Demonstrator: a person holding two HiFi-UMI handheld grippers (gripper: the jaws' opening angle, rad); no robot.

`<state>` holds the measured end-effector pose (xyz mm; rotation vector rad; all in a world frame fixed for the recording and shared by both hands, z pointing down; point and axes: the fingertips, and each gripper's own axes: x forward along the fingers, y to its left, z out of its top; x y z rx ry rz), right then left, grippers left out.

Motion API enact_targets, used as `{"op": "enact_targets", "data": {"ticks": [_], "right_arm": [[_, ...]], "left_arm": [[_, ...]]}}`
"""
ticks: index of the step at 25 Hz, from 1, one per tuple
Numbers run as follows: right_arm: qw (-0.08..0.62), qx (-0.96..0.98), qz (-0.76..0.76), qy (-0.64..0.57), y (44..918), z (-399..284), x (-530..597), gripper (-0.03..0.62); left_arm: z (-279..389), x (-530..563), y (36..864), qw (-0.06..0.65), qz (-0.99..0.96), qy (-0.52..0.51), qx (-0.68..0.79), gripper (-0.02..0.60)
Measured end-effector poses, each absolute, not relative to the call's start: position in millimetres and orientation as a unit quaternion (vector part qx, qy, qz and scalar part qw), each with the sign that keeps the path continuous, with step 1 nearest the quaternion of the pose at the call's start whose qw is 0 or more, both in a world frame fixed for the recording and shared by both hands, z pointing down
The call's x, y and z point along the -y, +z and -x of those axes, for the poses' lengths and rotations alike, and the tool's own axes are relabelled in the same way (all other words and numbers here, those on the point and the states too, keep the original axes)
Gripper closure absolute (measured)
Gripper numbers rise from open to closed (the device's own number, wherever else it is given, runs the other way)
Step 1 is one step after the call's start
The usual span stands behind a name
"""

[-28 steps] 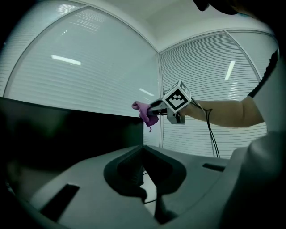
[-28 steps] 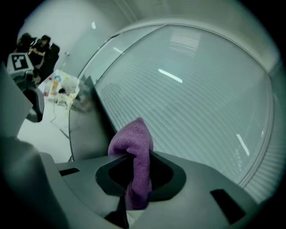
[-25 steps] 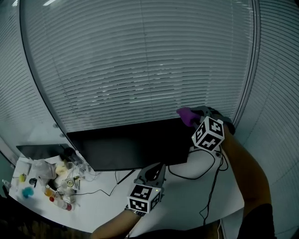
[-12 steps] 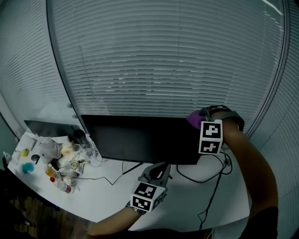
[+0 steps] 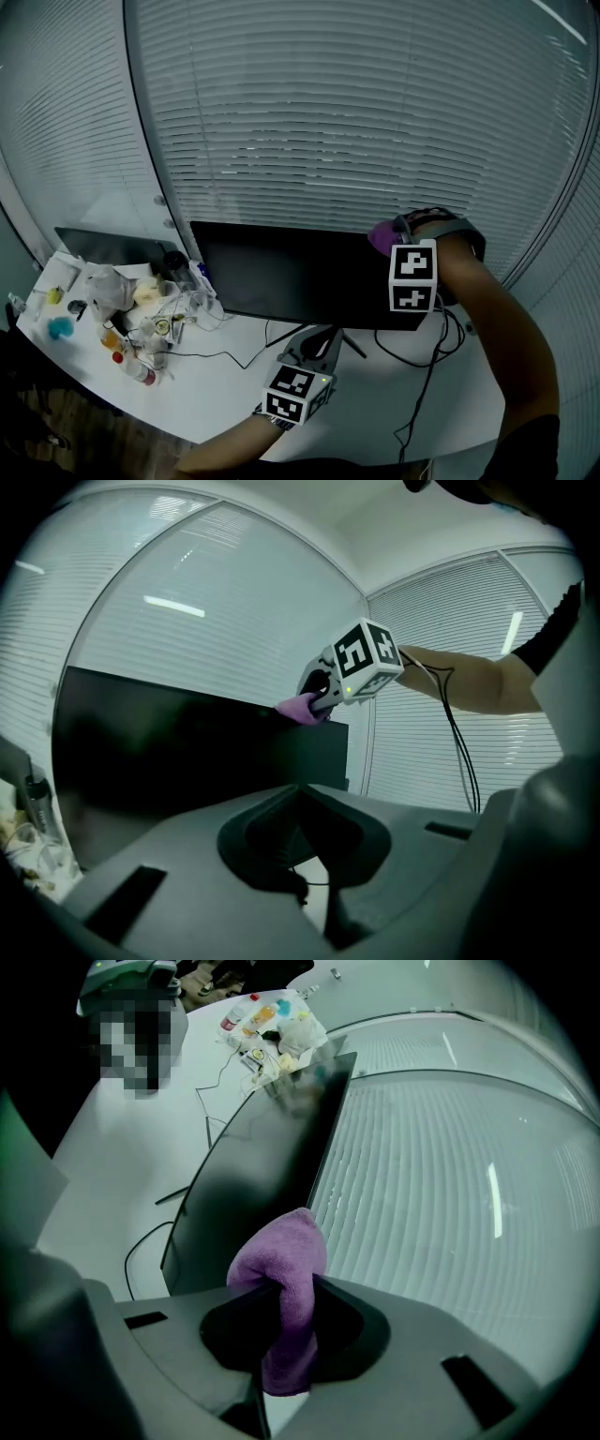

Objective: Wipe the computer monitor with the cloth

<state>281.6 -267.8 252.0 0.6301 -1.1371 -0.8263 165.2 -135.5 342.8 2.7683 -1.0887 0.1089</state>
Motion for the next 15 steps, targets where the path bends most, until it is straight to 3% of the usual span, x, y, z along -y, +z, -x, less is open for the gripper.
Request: {"op": "enact_targets", "data": {"ticks": [15], "right_arm": [[0.738,0.494,-0.237,-0.394,256.1,-101.6,303.2,0.516]], "left_arm": [[-10.8,162.5,351.0,0.104,-0.916,0.020,0.386,0.575]]}}
